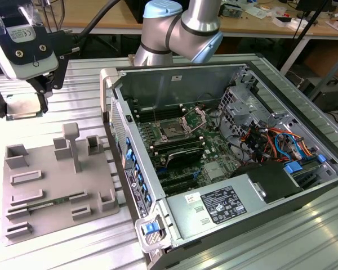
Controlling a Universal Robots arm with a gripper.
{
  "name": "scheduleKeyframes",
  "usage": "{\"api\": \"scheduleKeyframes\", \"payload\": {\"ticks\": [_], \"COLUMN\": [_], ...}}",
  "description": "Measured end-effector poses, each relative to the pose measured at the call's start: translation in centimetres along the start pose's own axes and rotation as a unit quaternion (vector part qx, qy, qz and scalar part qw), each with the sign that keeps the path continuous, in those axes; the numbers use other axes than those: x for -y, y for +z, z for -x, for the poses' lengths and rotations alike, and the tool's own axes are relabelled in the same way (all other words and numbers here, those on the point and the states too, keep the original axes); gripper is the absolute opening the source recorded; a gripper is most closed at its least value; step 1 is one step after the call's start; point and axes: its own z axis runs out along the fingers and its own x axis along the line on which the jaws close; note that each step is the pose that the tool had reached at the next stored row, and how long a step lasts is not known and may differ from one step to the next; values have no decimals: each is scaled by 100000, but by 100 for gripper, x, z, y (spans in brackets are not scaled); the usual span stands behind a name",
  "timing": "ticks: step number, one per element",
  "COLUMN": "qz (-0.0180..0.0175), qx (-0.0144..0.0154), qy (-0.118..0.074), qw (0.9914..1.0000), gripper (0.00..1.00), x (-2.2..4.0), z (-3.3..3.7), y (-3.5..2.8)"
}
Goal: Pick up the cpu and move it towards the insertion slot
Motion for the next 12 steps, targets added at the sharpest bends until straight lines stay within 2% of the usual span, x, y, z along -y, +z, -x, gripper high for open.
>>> {"api": "scheduleKeyframes", "payload": {"ticks": [12], "qz": [0], "qx": [-1], "qy": [6], "qw": [100000], "gripper": [55], "x": [1], "z": [90], "y": [1]}}
